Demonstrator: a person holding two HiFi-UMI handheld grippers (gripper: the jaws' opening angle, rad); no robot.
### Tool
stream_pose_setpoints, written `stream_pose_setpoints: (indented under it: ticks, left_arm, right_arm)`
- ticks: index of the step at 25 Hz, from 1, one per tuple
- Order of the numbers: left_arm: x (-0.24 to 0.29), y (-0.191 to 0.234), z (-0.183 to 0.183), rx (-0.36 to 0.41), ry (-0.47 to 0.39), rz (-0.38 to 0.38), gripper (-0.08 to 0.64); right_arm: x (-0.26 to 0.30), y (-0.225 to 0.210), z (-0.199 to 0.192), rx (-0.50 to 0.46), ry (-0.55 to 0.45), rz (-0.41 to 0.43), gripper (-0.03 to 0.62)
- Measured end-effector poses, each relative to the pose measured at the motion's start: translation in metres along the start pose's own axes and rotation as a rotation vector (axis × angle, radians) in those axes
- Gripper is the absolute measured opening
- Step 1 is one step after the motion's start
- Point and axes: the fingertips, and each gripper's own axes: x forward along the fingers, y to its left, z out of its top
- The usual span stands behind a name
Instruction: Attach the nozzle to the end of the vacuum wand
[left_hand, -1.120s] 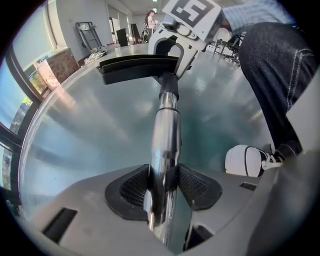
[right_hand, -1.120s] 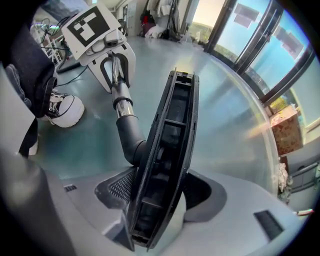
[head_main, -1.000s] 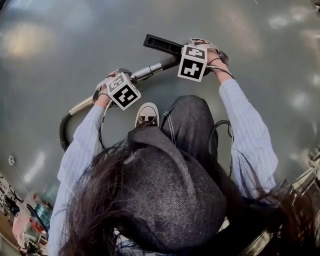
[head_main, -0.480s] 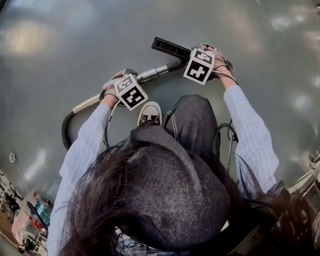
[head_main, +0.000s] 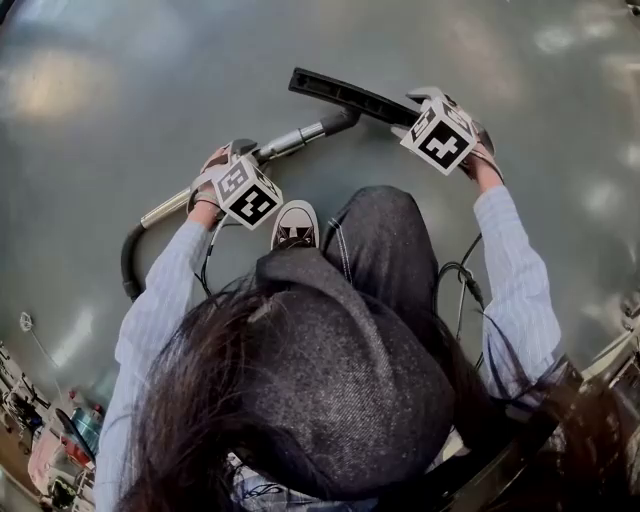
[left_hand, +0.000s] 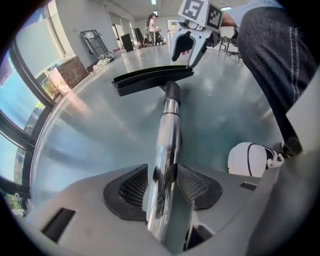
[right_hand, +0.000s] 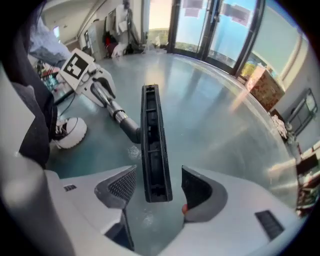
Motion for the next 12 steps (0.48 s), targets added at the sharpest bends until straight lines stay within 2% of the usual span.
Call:
stream_pose_setpoints:
  ticks: [3,6,9,12]
  left_arm:
    - [-0.013,0.004,0.002,-0.028,-0.037,0.036,0.178]
    - [-0.035,0.017,0.011,-0.129,-0.148,0.086,0.178]
    - [-0.062,0.032,0.024,-0.282,-0.271,0.079,0.178]
    - [-0.084,0.048,0.045,-0.534,-0.454,0.0,0.176]
  right_arm:
    - [-0.014,0.005,0.011,0.156,-0.137,0.053,0.279]
    - [-0.025,0.013,0.026,0.296,-0.28,0.122,0.279]
    - [-0.037,0.021,0.041,0.424,-0.409,0.181,0.279]
    - [-0.048,0.027,0.054,0.519,-0.502,0.216,0.279]
